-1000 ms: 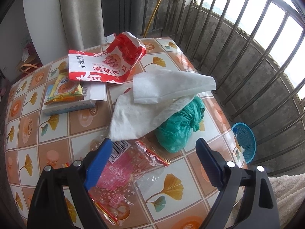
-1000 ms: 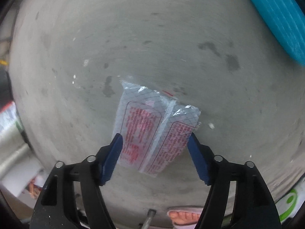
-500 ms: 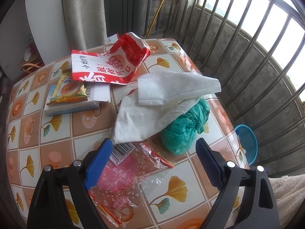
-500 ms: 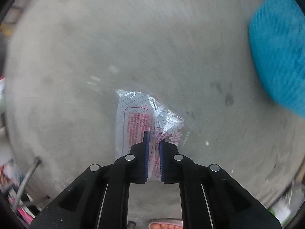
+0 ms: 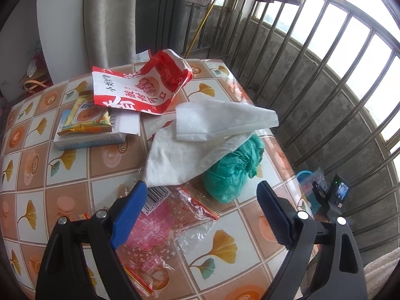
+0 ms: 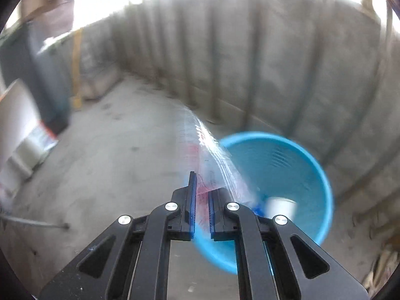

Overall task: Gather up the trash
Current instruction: 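Carry the bag over the blue wastebasket and open the right gripper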

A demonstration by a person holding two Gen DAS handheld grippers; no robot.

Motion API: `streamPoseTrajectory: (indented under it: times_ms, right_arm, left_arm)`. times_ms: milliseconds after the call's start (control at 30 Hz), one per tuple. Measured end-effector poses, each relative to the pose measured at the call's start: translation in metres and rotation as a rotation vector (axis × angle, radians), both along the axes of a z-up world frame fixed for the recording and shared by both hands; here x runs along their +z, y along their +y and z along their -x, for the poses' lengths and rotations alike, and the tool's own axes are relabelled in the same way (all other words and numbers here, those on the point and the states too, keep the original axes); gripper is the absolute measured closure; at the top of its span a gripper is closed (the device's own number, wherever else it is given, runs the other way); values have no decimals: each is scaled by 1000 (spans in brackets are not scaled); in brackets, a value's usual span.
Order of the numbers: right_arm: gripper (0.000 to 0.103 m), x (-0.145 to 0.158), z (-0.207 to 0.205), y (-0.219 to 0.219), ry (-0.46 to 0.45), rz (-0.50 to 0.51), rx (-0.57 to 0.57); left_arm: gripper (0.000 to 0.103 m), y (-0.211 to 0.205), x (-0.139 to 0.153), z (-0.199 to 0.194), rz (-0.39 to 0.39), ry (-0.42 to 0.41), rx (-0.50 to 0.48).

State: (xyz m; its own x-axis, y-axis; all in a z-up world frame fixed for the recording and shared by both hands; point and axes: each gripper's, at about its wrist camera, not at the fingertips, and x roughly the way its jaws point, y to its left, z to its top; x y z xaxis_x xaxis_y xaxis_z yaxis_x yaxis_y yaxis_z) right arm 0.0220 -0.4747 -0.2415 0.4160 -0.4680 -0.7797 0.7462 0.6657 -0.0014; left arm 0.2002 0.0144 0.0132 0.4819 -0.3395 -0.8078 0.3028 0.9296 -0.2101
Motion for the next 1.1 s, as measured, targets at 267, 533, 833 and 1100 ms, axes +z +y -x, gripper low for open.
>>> streamPoseTrajectory:
  times_ms: [267,533,833,1100]
  right_arm:
    - [78,-40,16,-45,106,-140,-134]
    - [41,-26,41,-64,-13,-289,-132]
    - [37,-13,-5,-101,24,-255,-81]
    - [53,-64,-77,-110,203,-294,26]
  left_arm:
    - [16,9,20,17,49,-63,3]
    - [16,16,25,23,62,-87,8]
    - [16,13,21,19,41,-78,11]
    - [16,5,17,13,-13,-66,26]
